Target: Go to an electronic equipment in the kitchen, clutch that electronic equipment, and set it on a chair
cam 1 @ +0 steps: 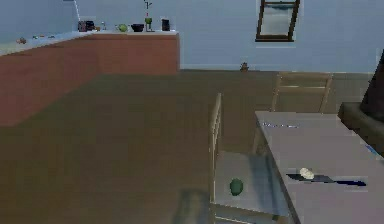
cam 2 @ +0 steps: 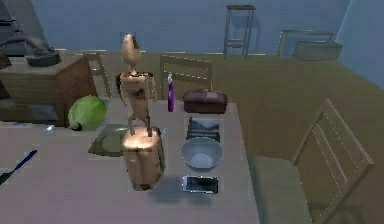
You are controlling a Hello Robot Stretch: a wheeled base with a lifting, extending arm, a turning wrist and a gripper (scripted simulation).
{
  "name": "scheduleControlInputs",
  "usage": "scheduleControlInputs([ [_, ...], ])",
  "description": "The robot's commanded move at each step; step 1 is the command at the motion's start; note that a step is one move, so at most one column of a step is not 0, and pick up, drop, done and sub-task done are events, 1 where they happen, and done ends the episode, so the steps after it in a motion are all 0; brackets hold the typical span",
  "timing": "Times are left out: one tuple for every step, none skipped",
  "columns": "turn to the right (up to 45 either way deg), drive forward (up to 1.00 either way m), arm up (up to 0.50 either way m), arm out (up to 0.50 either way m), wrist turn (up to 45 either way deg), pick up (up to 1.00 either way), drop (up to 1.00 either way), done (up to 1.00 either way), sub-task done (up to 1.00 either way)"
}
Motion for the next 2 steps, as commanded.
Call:
scheduleControlInputs([
  [9.0, 0.00, 0.00, 0.00, 0.0, 0.00, 0.00, 0.00, 0.00],
  [0.0, 0.30, 0.00, 0.00, 0.0, 0.00, 0.00, 0.00, 0.00],
])
